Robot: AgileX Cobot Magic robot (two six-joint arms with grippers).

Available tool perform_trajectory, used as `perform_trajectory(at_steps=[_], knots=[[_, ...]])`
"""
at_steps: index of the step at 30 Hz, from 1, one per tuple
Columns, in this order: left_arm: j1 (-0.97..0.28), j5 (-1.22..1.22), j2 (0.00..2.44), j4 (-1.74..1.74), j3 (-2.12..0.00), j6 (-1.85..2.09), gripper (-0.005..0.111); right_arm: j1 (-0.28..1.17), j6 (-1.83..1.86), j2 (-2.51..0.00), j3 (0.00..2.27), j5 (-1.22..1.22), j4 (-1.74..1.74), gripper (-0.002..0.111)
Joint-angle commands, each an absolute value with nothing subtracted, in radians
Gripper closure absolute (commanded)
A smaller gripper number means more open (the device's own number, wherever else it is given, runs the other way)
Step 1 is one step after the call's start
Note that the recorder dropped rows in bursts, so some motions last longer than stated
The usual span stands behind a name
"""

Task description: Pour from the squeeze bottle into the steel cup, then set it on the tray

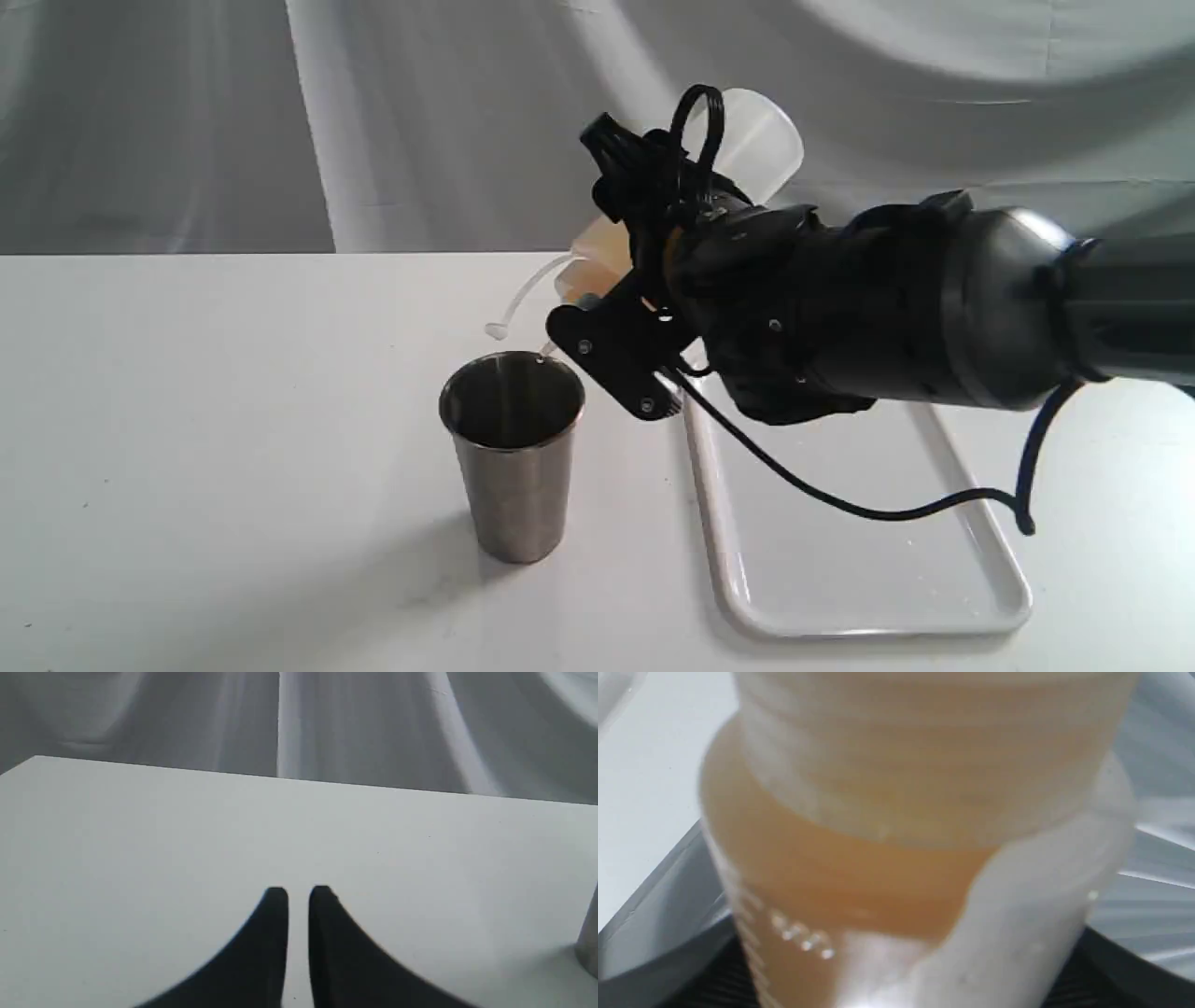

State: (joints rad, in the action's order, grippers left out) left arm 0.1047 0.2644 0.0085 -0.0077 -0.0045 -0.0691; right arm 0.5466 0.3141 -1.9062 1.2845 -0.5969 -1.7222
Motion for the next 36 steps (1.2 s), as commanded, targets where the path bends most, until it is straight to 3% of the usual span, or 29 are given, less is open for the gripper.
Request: perform_trajectory(at_steps=[1,36], knots=[[0.100,0.266,0.010,-0.012,0.000,-0.071,0.098,0.549,0.317,-1.892,1.293,-0.621,-1.744,0.108],[0.100,0.266,0.010,-0.012,0.000,-0.071,0.098,0.549,0.359,-1.892,1.293,-0.626,-1.744,0.108]])
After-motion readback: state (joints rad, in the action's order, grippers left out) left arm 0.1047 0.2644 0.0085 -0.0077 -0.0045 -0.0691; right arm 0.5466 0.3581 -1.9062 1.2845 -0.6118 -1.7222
